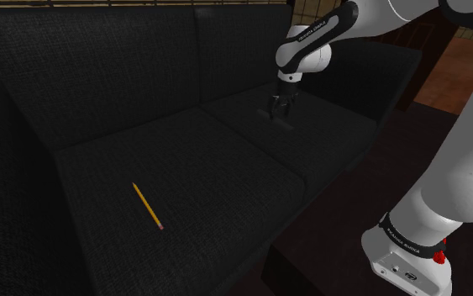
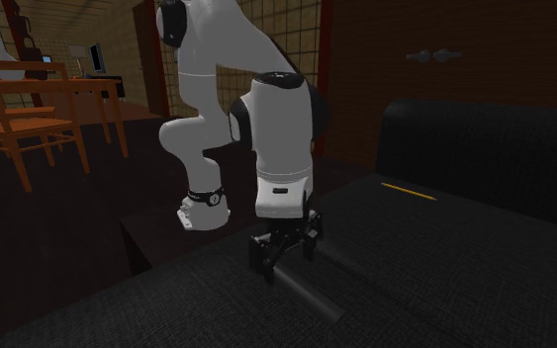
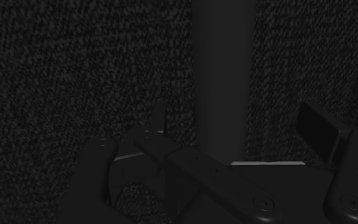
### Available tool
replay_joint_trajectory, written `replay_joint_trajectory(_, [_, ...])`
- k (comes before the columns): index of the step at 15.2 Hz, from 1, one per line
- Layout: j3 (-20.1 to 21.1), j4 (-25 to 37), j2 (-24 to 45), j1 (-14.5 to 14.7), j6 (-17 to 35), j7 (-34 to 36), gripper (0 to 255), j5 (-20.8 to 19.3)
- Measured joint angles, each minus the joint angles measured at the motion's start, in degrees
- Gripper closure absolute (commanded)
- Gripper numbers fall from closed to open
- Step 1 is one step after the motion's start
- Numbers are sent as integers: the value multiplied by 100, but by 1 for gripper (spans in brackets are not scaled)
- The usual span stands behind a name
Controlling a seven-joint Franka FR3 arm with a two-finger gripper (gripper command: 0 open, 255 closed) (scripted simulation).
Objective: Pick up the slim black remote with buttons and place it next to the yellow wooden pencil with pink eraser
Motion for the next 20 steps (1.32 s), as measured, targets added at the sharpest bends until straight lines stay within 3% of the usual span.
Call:
replay_joint_trajectory(9, [16, -72, 179, -5, 249, -49, 0, 64])
replay_joint_trajectory(10, [16, -72, 179, -5, 249, -49, 255, 64])
replay_joint_trajectory(20, [10, -71, 172, -9, 253, -50, 255, 62])
